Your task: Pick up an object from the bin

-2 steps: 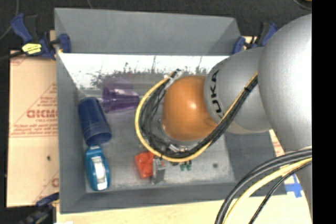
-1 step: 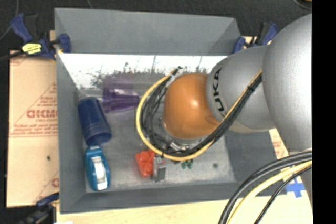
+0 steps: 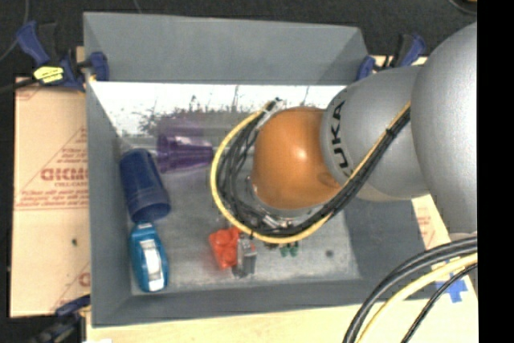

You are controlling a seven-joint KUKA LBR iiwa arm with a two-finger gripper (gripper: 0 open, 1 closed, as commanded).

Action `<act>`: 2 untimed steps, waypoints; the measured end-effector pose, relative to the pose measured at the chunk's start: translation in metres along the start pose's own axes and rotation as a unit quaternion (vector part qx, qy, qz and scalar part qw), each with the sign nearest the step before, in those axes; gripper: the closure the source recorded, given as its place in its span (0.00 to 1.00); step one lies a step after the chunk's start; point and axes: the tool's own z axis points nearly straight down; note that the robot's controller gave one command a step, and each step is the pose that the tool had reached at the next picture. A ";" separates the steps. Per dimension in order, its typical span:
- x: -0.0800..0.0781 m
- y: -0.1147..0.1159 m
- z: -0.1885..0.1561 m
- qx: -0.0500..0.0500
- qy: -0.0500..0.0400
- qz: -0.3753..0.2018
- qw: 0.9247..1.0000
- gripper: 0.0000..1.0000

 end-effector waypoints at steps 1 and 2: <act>0.001 0.000 -0.020 0.000 0.002 0.000 1.000 1.00; 0.000 0.000 -0.042 0.000 -0.001 0.001 1.000 1.00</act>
Offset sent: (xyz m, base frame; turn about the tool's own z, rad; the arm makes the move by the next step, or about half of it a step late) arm 0.0000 -0.0001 0.0064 0.0000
